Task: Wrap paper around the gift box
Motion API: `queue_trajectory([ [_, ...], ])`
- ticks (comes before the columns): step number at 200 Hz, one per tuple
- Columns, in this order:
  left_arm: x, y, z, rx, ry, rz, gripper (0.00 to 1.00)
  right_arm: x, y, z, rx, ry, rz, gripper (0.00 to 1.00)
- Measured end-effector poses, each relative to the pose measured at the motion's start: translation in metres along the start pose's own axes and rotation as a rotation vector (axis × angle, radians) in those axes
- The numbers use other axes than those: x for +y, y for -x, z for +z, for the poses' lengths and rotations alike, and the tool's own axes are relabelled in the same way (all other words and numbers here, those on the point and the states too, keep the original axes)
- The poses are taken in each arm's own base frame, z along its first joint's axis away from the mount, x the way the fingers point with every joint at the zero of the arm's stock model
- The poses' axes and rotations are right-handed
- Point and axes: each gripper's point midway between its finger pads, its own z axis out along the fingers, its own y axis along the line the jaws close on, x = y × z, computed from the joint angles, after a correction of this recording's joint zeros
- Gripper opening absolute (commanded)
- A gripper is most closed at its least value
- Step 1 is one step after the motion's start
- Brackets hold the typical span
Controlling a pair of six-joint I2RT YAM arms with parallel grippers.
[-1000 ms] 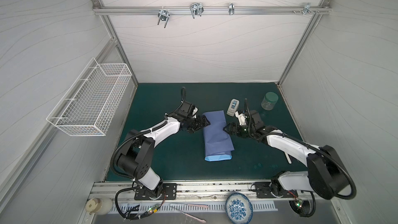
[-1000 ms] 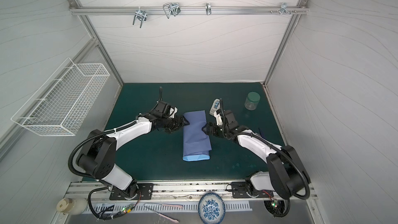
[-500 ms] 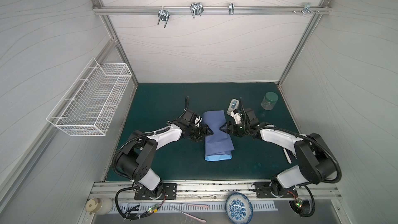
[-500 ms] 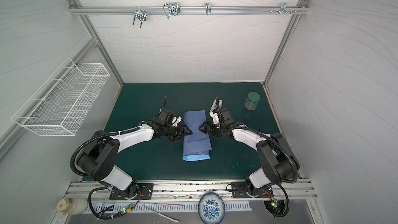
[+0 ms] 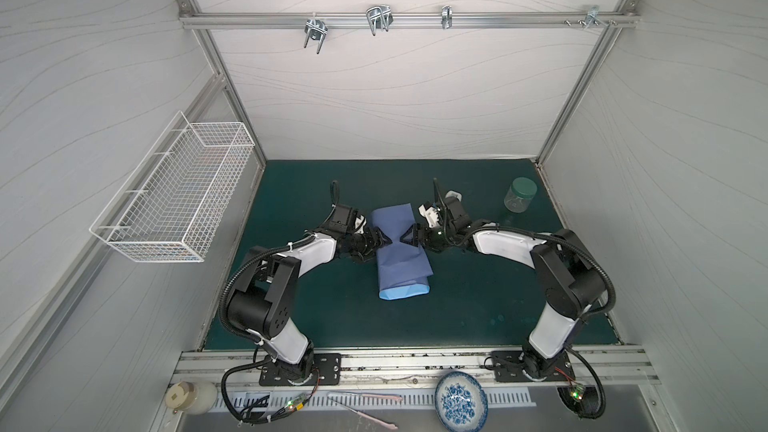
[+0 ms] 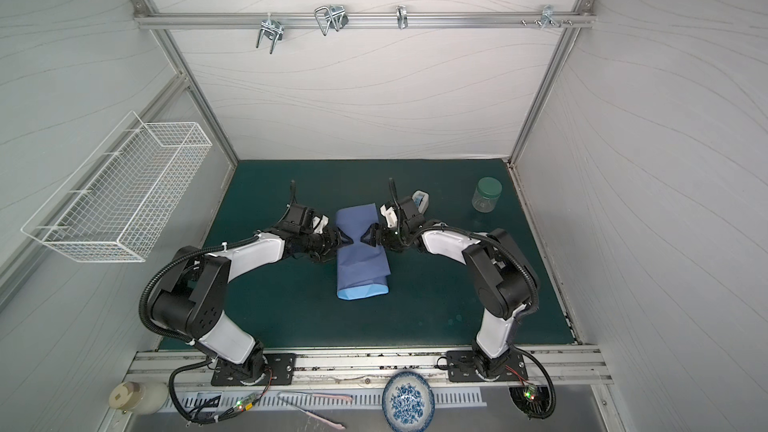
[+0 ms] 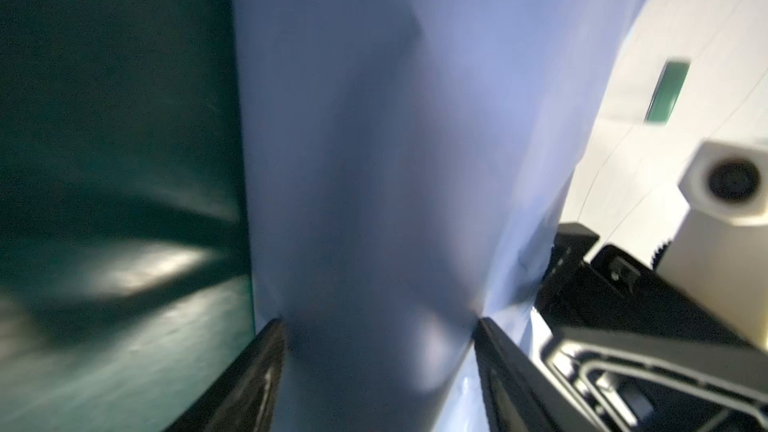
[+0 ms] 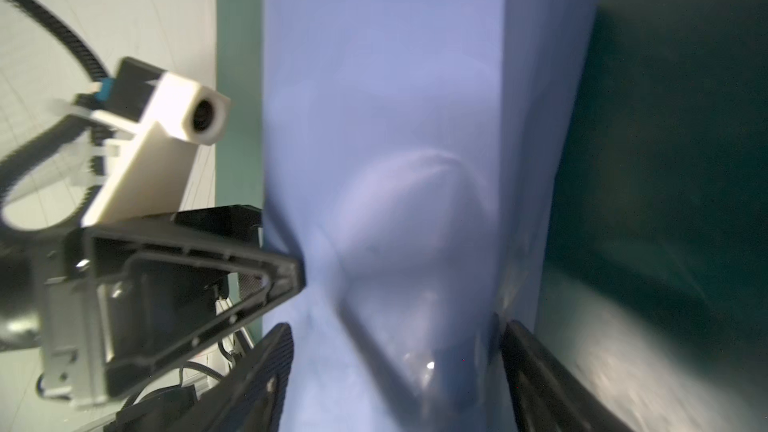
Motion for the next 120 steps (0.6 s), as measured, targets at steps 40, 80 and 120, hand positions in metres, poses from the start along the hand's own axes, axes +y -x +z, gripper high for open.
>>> queue_trajectory([
  [40,-0.015,-0.006,-0.051,-0.119,-0.067,0.058,0.86,-0.004,-0.01,-0.039,-0.047,-0.083,-0.09,0.95],
  [80,-0.004,-0.071,-0.058,-0.083,-0.055,0.16,0.85,0.005,-0.062,-0.06,0.008,-0.094,-0.189,0.95],
  [120,0.037,-0.117,-0.038,0.031,0.075,0.181,0.82,-0.01,-0.105,-0.046,0.117,-0.145,-0.226,0.9],
])
